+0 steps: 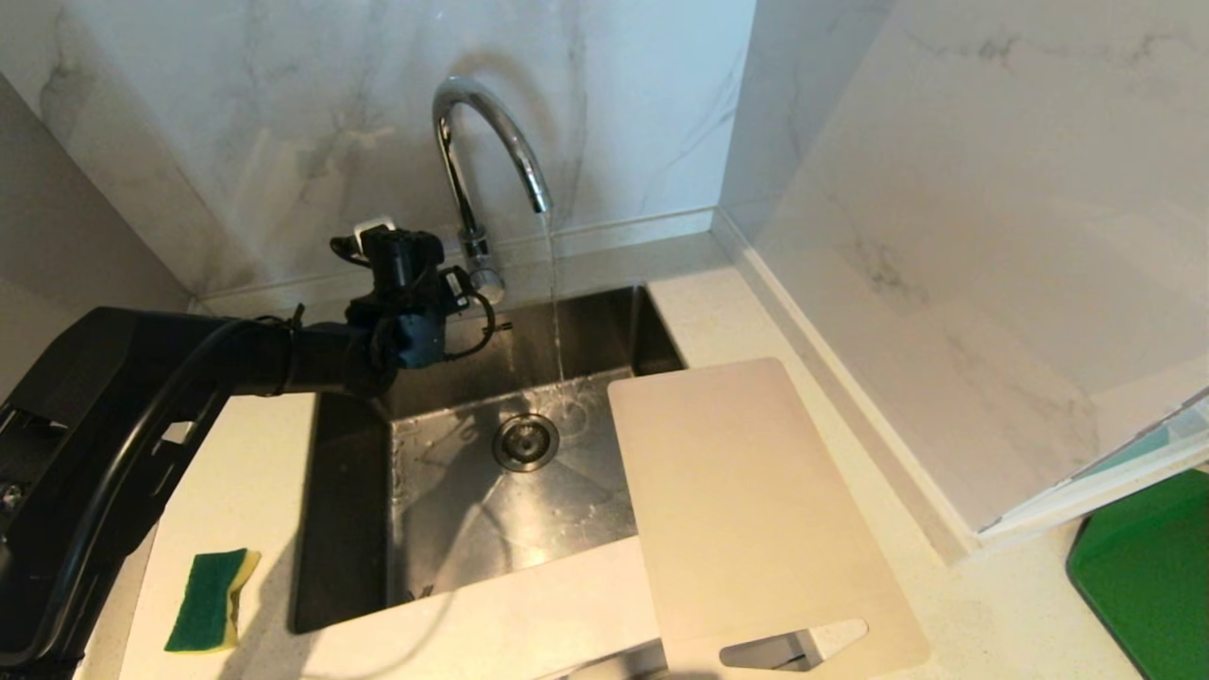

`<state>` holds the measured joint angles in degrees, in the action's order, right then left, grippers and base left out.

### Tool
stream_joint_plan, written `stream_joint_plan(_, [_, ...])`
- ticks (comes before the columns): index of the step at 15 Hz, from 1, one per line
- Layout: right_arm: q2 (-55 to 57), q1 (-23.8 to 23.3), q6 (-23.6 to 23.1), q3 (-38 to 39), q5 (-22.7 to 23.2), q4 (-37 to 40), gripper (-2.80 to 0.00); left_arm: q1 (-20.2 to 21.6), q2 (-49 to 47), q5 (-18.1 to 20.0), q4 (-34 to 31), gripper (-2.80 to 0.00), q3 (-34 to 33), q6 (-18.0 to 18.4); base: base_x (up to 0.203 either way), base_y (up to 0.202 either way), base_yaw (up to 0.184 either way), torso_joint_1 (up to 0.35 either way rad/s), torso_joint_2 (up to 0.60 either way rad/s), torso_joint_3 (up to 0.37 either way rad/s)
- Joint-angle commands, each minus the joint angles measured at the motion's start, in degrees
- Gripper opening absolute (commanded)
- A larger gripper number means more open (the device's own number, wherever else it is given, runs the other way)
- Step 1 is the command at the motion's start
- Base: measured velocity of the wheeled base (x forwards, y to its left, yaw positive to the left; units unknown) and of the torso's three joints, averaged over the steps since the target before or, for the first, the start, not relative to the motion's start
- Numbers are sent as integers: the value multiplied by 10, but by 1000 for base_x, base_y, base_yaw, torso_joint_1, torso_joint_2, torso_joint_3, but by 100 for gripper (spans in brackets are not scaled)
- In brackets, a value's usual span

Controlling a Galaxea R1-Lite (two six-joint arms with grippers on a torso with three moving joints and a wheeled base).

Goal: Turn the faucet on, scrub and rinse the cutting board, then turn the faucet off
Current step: Turn on the tap

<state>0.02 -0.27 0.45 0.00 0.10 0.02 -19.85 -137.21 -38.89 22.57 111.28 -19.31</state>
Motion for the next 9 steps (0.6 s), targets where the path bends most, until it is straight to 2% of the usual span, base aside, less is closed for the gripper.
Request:
stream_joint_plan(1, [0, 0, 0, 0, 1, 0, -280, 0, 6, -22, -6, 0, -14, -1, 0, 0, 0, 0, 0, 0])
stream_joint_plan(4, [-1, 0, 0, 0, 0, 0, -280, -4, 21, -21, -8, 0, -49, -13, 0, 0, 0, 0, 0, 0])
stream_joint_plan(9, [0, 0, 0, 0, 1, 0, -280, -5, 30, -17, -9, 0, -61, -25, 0, 0, 0, 0, 0, 0])
